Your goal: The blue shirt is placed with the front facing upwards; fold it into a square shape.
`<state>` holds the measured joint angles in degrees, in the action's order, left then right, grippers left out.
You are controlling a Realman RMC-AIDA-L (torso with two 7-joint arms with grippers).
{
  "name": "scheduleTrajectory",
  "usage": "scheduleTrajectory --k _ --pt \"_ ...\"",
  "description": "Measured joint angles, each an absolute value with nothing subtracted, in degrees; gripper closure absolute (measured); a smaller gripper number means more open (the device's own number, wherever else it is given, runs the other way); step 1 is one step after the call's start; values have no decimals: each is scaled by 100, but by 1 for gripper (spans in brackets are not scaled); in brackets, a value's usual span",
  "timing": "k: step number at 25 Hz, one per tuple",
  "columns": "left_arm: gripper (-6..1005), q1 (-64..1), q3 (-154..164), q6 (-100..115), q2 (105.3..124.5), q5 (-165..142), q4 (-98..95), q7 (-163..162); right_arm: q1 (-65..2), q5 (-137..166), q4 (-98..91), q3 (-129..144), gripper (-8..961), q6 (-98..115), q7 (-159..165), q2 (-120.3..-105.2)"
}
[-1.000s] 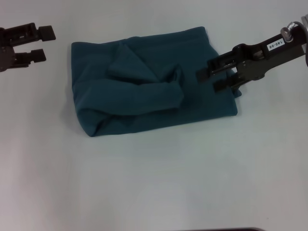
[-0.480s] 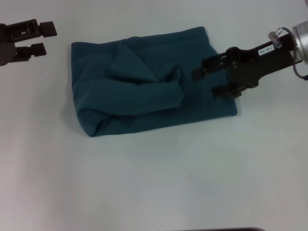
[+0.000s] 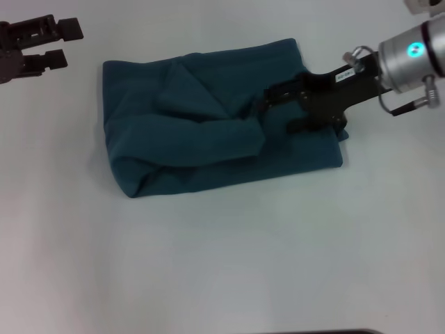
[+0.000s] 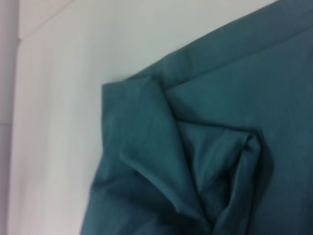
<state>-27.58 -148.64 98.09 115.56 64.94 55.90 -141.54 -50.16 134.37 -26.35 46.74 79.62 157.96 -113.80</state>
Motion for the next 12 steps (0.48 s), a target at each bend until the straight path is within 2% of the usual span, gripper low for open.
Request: scheduleTrajectory --k 7,12 --pt "51 -2790 -14863 9766 11574 6495 5591 -14155 -5161 13421 -2626 5010 22 7443 15786 -11671" --pt "51 -2799 -14862 9719 11575 6495 5590 -14156 -5269 13444 -2559 5028 23 7187 15783 -11765"
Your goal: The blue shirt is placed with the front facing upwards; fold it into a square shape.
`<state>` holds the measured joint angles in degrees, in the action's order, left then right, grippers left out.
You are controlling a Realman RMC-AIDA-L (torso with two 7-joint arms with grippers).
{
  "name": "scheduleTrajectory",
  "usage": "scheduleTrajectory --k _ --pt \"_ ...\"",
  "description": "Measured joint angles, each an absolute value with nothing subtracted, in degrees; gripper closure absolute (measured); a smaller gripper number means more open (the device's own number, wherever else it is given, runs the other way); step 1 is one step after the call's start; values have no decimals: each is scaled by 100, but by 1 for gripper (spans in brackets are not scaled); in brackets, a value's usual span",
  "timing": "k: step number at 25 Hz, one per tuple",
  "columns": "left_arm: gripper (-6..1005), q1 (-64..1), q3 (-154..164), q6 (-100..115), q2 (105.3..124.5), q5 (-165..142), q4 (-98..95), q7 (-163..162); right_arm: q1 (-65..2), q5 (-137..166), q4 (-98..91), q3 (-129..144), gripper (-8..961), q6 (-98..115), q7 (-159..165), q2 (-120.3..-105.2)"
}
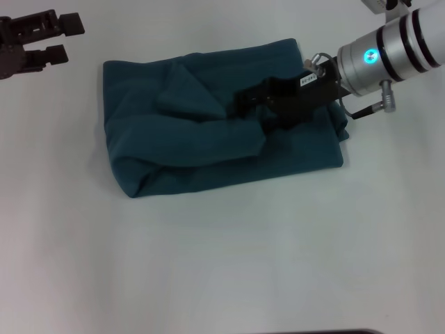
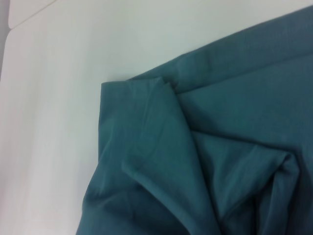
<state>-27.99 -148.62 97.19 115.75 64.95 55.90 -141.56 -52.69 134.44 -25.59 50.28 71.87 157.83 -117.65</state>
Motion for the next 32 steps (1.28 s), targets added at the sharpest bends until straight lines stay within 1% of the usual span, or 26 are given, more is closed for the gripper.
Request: scheduleTrajectory --k 7,13,16,23,31,32 --pt "50 -2842 -14823 9631 11592 6495 5590 -14159 -5342 13448 -2309 5046 22 6937 15809 -11815" --pt "51 -2892 -14813 9624 11611 6482 5590 -14160 -5406 13417 -2273 5059 28 6750 15773 -11932" --pt "51 -2894 -14814 9623 11611 6485 5590 -14166 -5460 13379 -2222 5092 31 6662 15754 -11966" --pt "50 -2935 -14818 9613 11625 6477 5598 -14180 -5510 13199 -2206 5111 38 6825 15630 -11969" --pt "51 -2963 -14819 9568 11619 6451 5599 -14193 -5448 13210 -2297 5162 46 6934 15692 -11899" --pt "51 -2963 -14823 9564 11617 6451 5599 -14189 -5435 13204 -2316 5160 63 6931 15692 -11895"
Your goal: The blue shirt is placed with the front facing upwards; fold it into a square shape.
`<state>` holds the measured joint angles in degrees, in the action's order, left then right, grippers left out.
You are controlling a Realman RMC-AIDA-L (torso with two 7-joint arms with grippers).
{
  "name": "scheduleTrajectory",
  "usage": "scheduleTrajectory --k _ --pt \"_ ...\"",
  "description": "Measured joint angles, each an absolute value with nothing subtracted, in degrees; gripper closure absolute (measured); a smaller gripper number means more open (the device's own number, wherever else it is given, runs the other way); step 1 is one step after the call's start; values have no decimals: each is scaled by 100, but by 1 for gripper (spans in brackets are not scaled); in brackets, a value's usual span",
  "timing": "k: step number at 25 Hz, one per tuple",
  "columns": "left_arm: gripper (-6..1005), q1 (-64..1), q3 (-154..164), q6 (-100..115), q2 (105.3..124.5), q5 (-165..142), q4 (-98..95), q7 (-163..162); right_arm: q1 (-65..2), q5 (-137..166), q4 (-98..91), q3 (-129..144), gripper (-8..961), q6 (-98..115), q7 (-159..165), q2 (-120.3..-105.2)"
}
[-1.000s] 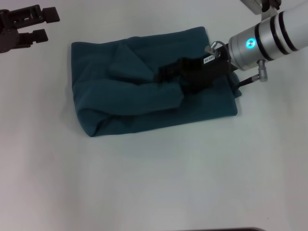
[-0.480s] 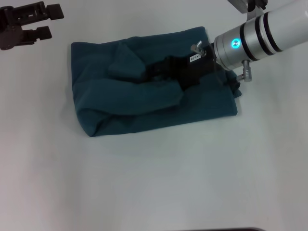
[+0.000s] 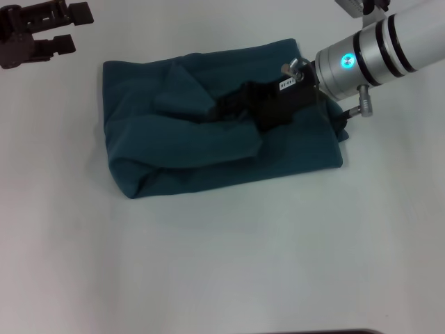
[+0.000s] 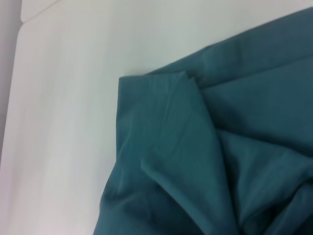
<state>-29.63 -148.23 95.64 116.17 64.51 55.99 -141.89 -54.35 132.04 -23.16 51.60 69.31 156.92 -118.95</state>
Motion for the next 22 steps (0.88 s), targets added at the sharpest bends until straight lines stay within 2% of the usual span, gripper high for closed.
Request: scheduleTrajectory --k 10,12,18,22 --pt "50 -2844 -14868 9291 11467 6439 5612 -14363 -5432 13221 -2355 5175 238 6874 15673 -11918" --pt "50 -2810 -14882 9231 11443 6435 5622 -14418 -5433 13227 -2355 5177 445 6864 15673 -11921" --pt "50 -2774 -14992 9182 11405 6380 5659 -14501 -5465 13229 -2358 5255 725 6858 15654 -11926" --pt "51 -2751 -15021 9182 11402 6376 5666 -14503 -5456 13225 -2429 5263 876 6903 15619 -11923"
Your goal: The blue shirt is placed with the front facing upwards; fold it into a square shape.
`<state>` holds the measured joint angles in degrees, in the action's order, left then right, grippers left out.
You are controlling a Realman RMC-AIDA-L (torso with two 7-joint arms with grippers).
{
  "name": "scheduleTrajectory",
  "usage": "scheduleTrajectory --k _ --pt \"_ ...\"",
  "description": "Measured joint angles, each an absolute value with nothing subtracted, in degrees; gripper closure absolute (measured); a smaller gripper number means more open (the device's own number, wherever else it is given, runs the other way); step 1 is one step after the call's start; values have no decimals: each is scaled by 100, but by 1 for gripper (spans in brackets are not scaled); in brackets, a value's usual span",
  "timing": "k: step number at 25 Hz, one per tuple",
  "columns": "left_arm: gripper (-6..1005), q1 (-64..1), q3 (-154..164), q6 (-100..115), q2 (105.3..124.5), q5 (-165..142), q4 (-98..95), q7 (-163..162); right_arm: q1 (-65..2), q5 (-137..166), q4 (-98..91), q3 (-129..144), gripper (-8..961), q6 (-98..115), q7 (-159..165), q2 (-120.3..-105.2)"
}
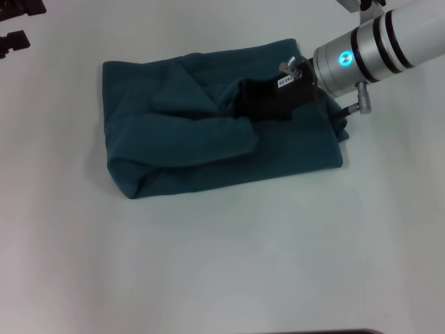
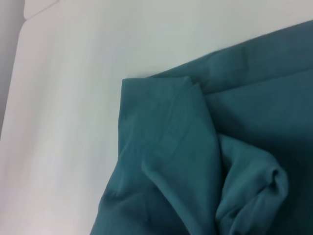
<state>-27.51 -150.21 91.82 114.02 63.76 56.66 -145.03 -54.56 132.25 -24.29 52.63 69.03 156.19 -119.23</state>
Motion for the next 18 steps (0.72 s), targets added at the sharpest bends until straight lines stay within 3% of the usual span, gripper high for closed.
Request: scheduleTrajectory --k 1,11,18 --pt "51 -2738 -15022 9181 11402 6374 5666 -14504 -5441 13222 -2463 5264 914 6911 15618 -11915" --pt "50 -2712 -15029 9159 11406 6371 5676 -14509 -5218 13185 -3259 5134 931 7395 15693 -11863" --pt "50 -2716 -15029 9055 11408 6371 5678 -14511 -5120 13171 -3576 4858 930 7748 15748 -11729"
